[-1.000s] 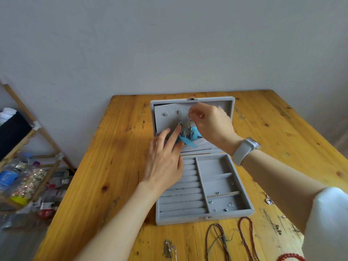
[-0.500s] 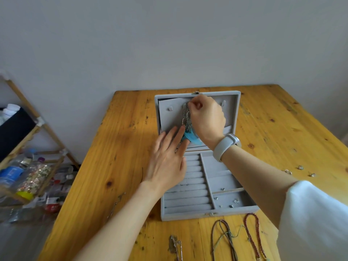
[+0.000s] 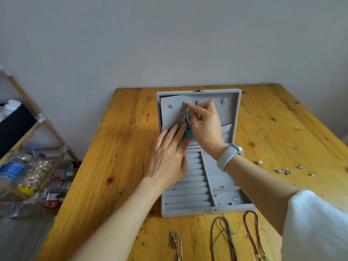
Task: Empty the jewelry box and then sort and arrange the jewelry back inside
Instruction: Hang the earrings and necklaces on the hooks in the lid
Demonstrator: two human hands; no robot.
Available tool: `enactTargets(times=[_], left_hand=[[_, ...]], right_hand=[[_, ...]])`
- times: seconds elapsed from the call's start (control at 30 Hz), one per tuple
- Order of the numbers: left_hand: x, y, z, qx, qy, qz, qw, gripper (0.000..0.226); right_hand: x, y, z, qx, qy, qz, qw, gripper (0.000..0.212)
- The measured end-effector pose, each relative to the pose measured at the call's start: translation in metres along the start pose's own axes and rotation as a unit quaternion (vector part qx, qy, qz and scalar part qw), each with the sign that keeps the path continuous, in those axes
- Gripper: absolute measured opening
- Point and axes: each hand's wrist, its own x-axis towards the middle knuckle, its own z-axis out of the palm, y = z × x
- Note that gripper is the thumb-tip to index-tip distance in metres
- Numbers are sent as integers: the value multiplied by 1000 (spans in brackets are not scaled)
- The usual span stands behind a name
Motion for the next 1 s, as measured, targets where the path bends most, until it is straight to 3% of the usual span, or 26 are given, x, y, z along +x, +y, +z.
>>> enactTargets(times=[0.13, 0.37, 0.6, 0.77, 0.87, 1.0], left_hand=[[0, 1, -2, -5, 2, -1, 1000, 53], [-9, 5, -21, -21, -20, -13, 1000, 62], [-74, 27, -63, -135, 25, -151, 979, 32], [-147, 66, -83, -208, -1, -250, 946, 29], [-187, 86, -75, -224, -31, -283, 932, 28], [-215, 96, -58, -130, -55, -267, 953, 33]], right_hand=[[-8, 5, -4, 13, -76, 0, 997, 43], [-28, -3, -25, 37, -89, 24, 995, 40], [-107, -12, -69, 64, -96, 44, 992, 27], [-184, -12, -94, 73, -141, 83, 984, 22], [-220, -10, -97, 22, -204, 71, 976, 20], [-227, -16, -76, -86, -250, 10, 964, 26]])
